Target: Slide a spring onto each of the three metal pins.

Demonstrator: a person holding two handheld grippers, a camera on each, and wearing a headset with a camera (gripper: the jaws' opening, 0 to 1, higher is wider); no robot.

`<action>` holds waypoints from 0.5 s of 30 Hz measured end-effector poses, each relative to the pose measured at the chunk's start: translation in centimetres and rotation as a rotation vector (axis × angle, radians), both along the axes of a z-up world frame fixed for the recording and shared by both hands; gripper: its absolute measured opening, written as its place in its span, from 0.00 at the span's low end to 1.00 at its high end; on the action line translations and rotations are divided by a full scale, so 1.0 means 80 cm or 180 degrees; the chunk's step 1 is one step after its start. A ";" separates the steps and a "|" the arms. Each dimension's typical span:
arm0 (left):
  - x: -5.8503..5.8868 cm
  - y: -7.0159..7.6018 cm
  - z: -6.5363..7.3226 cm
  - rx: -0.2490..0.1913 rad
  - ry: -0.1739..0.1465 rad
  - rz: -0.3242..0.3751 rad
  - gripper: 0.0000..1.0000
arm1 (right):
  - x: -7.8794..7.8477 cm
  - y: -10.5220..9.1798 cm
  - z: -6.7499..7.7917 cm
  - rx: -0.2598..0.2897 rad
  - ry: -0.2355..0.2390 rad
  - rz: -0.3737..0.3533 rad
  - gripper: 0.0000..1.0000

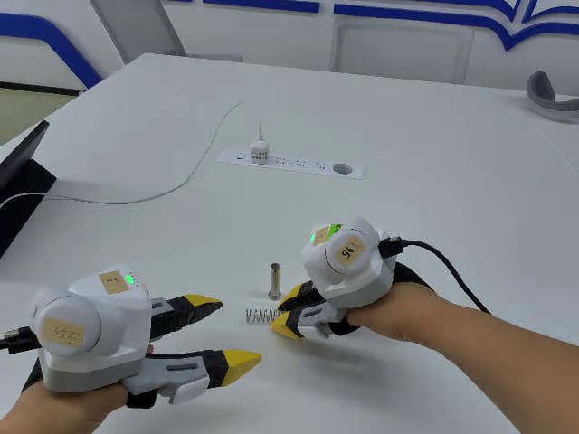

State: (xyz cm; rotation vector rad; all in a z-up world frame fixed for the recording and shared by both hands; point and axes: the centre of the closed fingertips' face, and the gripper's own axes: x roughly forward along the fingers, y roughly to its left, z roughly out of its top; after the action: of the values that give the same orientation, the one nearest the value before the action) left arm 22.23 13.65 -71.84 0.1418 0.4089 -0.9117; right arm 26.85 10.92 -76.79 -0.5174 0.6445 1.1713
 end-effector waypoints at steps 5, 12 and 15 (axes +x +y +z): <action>-0.001 0.000 0.000 0.0004 0.0004 -0.0001 0.51 | -0.002 0.000 -0.001 0.0012 0.0044 -0.0023 0.13; -0.001 -0.002 0.000 0.0017 0.0000 -0.0022 0.51 | -0.007 -0.003 -0.001 -0.0021 0.0090 -0.0035 0.13; -0.002 -0.005 -0.001 0.0030 -0.0001 -0.0044 0.51 | -0.010 -0.006 -0.001 -0.0053 0.0082 -0.0014 0.12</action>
State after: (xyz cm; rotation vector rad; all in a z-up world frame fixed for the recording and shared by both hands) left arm 22.06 13.29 -71.92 0.1536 0.4125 -0.9236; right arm 26.07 10.40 -76.90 -0.5156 0.6777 1.1709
